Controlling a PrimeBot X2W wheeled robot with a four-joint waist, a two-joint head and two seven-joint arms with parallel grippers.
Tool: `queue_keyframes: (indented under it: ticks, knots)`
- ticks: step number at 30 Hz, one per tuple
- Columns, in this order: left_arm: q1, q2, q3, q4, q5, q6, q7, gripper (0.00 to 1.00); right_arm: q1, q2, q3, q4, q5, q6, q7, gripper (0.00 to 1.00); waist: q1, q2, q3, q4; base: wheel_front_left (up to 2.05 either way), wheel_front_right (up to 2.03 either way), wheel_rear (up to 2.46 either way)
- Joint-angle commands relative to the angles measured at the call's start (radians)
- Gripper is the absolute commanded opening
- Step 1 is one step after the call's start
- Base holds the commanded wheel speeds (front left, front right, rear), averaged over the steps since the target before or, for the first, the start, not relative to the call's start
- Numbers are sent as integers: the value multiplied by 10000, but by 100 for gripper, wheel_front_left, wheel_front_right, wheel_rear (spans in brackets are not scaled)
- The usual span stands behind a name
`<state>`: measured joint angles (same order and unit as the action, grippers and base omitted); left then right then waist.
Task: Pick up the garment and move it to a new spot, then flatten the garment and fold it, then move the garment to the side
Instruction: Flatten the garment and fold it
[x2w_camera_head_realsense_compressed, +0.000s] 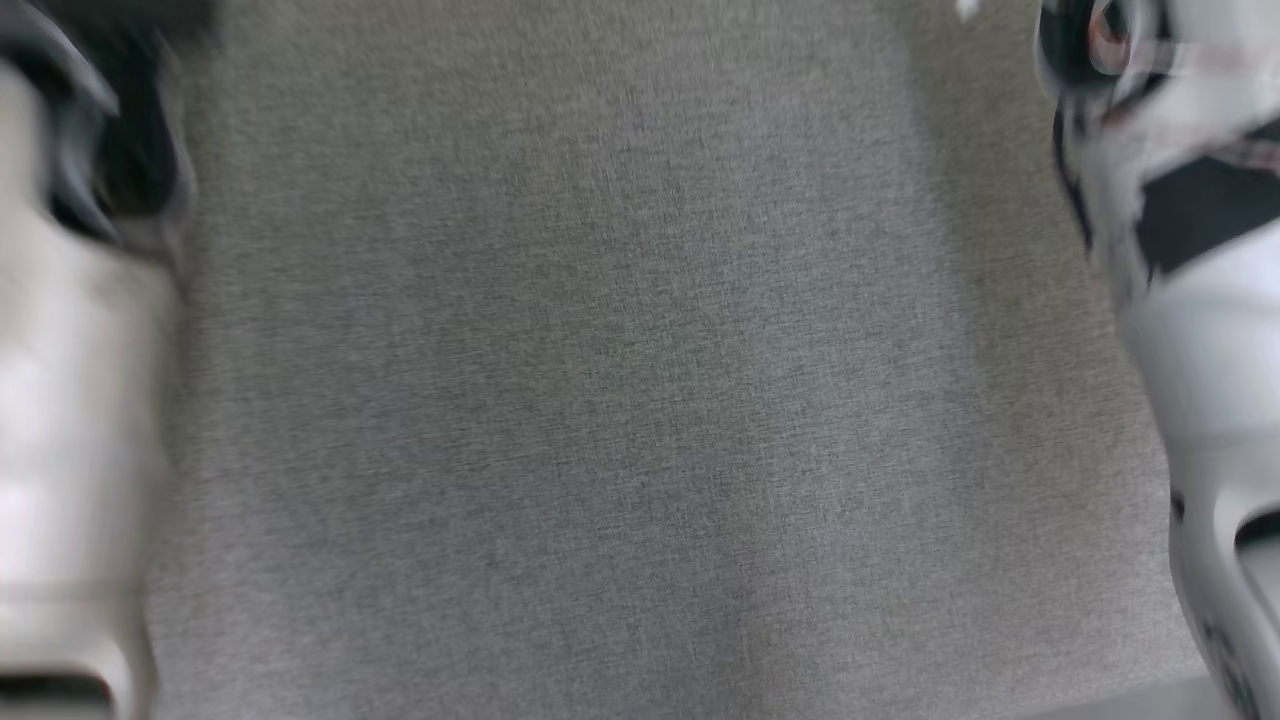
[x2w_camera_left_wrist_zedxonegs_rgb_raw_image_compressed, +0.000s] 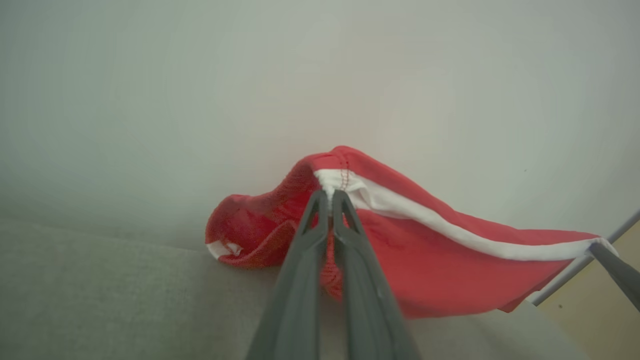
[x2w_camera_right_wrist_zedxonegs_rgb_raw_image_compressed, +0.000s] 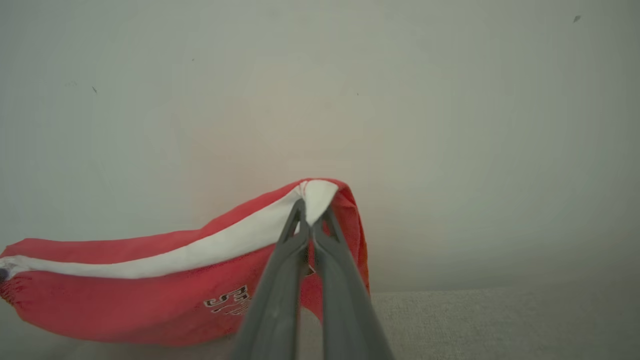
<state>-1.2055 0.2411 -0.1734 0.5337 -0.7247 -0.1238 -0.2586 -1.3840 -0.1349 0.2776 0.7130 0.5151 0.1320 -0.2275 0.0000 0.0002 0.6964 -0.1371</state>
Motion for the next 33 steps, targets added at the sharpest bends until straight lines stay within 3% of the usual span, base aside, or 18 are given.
queue_keyframes:
  ticks: [1, 7, 14, 18, 19, 23, 33]
  knots:
    - [804, -18, -151, -190, -58, -62, -58, 0, 736, -243, 282, -237, 373, -26, 138, 0, 0, -2, -751, 90, 0, 0, 0]
    - [3448, -24, -1091, -1278, -1206, -58, -55, 0, 3426, -1411, 864, -1804, 1269, -26, 1233, 0, 0, -2, -2271, 188, 0, 0, 0]
    - [6121, 537, -2021, -1512, -2301, -46, 210, 0, 7133, -2390, 252, -4005, 1378, -26, 4327, 0, 0, -2, -3919, -25, 0, 0, 0]
    - [8147, 779, -2383, -1690, -2329, 12, 183, 0, 9986, -2127, -968, -5792, 856, -26, 6530, 0, 0, -2, -4754, -120, 0, 0, 0]
    - [8147, 779, -2383, -1690, -2329, 12, 183, 0, 9986, -2127, -968, -5792, 856, -26, 6530, 0, 0, -2, -4754, -120, 0, 0, 0]
    - [9457, 768, -2492, -2244, -2399, 206, 137, 0, 12070, -1584, -1922, -7412, 516, -26, 8190, 0, 0, -2, -5244, -118, 0, 0, 0]
    - [12184, 1161, -2749, -4003, -2627, 1156, 557, 0, 15622, -650, -3473, -10061, -530, -28, 11604, 0, 0, -2, -5895, 95, 0, 0, 0]
